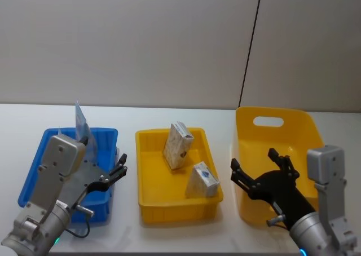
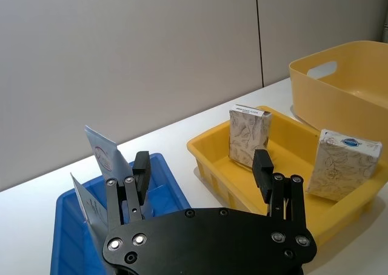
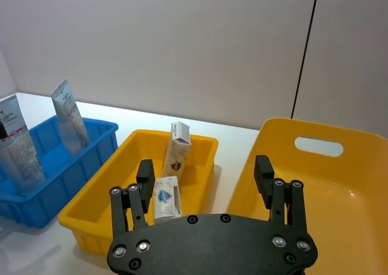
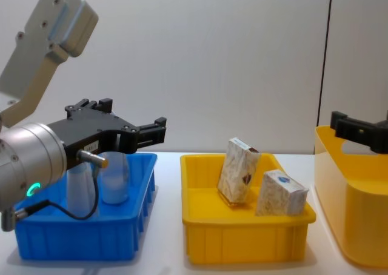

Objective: Bimanual collaborative sorting of washing and personal care products

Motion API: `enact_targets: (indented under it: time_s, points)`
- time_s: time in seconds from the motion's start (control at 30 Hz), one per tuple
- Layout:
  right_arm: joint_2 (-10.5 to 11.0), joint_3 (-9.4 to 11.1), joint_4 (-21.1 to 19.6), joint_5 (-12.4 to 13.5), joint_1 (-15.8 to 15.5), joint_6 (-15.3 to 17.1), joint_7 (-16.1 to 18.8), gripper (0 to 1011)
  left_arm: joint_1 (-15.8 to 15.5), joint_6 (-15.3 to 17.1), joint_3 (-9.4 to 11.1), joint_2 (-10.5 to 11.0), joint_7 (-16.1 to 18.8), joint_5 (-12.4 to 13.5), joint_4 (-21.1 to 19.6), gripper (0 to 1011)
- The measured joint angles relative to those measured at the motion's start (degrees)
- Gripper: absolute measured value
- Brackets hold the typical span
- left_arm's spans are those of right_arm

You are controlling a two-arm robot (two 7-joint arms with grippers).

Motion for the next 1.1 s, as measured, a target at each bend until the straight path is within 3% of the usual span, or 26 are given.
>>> enact_targets:
  time_s: [0.3,0.67,1.1]
  points:
    - [-2.0,-2.1,0.6,-2.0,2.5,2.4,-1.4,1004,0.0,0.0,0.0,0.0,0.0,0.0,0.0,1001]
    - [-4.3,-4.5,1.4,-4.2,5.7,7.7,-2.6,1004,0.0,0.0,0.0,0.0,0.0,0.0,0.0,1001]
    - [-7.2,-5.9,2.9,-5.0,9.2,17.6,-3.6,1004,0.0,0.0,0.0,0.0,0.0,0.0,0.0,1001]
